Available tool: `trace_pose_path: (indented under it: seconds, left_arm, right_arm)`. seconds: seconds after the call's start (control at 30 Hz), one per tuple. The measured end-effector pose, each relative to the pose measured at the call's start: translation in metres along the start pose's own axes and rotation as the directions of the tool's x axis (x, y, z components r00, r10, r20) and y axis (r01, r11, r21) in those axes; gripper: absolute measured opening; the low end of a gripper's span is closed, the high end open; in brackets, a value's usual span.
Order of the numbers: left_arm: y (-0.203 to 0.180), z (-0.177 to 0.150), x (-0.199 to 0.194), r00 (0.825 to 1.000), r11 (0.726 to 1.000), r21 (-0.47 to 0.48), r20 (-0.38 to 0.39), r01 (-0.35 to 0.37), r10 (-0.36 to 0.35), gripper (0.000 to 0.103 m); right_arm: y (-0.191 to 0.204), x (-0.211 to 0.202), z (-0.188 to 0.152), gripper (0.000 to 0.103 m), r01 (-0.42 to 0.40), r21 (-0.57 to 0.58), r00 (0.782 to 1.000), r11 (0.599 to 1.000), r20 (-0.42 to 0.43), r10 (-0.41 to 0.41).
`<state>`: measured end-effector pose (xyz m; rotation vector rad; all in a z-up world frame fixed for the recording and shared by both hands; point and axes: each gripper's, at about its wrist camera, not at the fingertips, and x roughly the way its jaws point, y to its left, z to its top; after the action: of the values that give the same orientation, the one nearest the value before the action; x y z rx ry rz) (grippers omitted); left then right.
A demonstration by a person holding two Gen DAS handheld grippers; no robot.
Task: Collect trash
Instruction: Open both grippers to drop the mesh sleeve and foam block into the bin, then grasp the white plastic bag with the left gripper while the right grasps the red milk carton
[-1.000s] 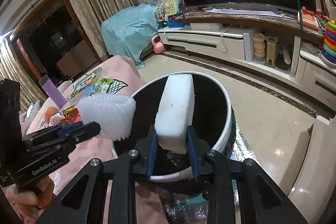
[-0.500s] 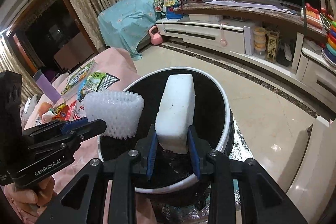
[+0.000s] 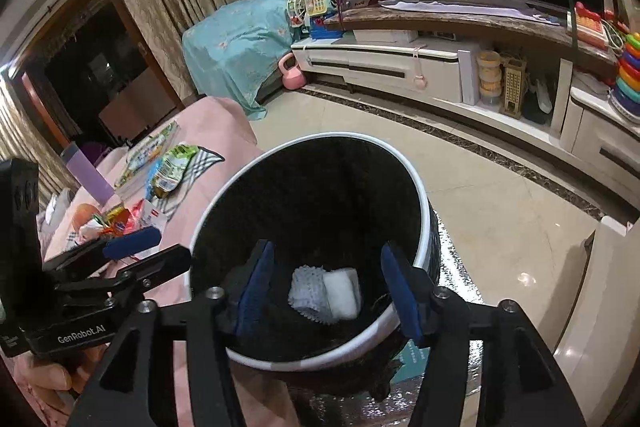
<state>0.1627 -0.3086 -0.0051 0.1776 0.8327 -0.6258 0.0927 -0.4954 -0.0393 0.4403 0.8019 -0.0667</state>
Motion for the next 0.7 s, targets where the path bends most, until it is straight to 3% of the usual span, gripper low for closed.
trace_pose_path:
  seconds: [0.03, 0.13, 0.4, 0.7]
  left_arm:
    - [0.002, -0.005, -0.006, 1.0, 1.0, -0.005, 0.015, -0.007, 0.008, 0.078]
    - [0.014, -0.025, -0.025, 0.998, 0.999, -0.031, 0.051, -0.022, 0.024, 0.078]
    - [0.053, -0.065, -0.065, 0.99, 0.989, -0.115, 0.089, -0.096, 0.107, 0.078]
    - [0.098, -0.1, -0.096, 0.979, 0.967, -0.202, 0.099, -0.155, 0.177, 0.079]
  right_arm:
    - [0.001, -0.003, -0.002, 0.075, -0.004, 0.012, 1.0, 1.0, 0.01, 0.004]
    - [0.008, -0.011, -0.013, 0.089, -0.038, 0.044, 0.998, 0.998, 0.055, 0.036]
    - [0.059, -0.027, -0.041, 0.09, -0.061, -0.033, 0.992, 0.998, 0.106, 0.064]
    - [0.119, -0.023, -0.061, 0.093, -0.127, -0.126, 0.988, 0.984, 0.072, 0.137]
